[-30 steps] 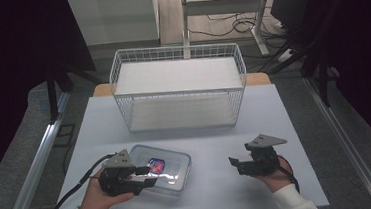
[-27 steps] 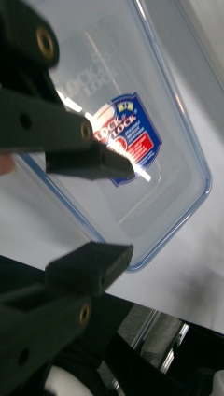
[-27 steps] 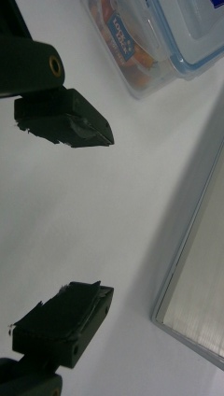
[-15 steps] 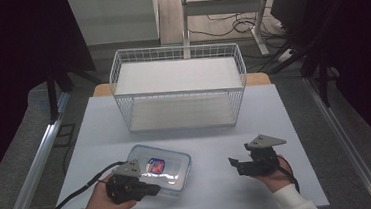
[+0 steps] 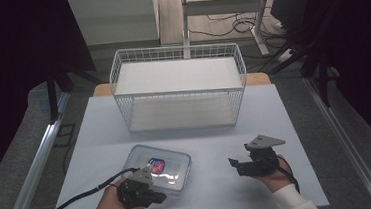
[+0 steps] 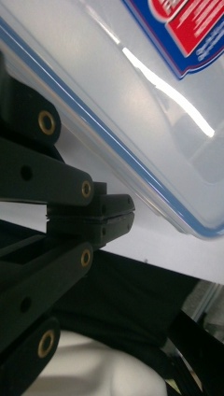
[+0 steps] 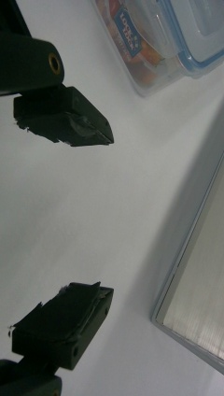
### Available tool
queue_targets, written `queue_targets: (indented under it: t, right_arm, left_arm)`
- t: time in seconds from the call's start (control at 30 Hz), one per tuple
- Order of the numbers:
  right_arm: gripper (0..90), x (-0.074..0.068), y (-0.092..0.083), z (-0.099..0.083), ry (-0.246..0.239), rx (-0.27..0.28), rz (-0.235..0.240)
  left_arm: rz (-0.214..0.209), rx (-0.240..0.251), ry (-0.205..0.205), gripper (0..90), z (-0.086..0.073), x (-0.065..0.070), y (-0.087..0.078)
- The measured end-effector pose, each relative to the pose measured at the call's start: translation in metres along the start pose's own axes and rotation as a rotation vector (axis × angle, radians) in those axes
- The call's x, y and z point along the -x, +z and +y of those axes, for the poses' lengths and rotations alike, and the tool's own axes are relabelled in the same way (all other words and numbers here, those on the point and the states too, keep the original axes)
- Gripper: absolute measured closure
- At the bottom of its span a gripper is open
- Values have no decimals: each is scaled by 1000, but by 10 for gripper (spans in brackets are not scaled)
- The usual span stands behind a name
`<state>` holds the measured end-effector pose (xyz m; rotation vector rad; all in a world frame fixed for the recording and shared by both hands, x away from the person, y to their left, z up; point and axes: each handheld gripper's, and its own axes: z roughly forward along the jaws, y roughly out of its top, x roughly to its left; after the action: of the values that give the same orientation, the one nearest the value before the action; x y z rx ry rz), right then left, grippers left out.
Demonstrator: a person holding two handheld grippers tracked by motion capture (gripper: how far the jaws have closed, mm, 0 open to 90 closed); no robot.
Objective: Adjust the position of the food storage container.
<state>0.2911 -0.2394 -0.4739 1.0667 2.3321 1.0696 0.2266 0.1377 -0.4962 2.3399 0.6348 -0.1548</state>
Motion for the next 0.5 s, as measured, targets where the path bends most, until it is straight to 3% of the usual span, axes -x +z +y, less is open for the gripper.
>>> queue_targets:
  t: [0.33,0.43,0.5]
  right_arm:
    - [216,0,1,0,-4,-4,-4]
    - [216,0,1,0,-3,-5,-3]
    - [215,0,2,0,-5,-6,-4]
  left_arm:
    - [17,-31,-10,899,3,-4,14]
    - [51,-36,9,899,10,1,18]
    - [50,-30,-7,899,12,0,22]
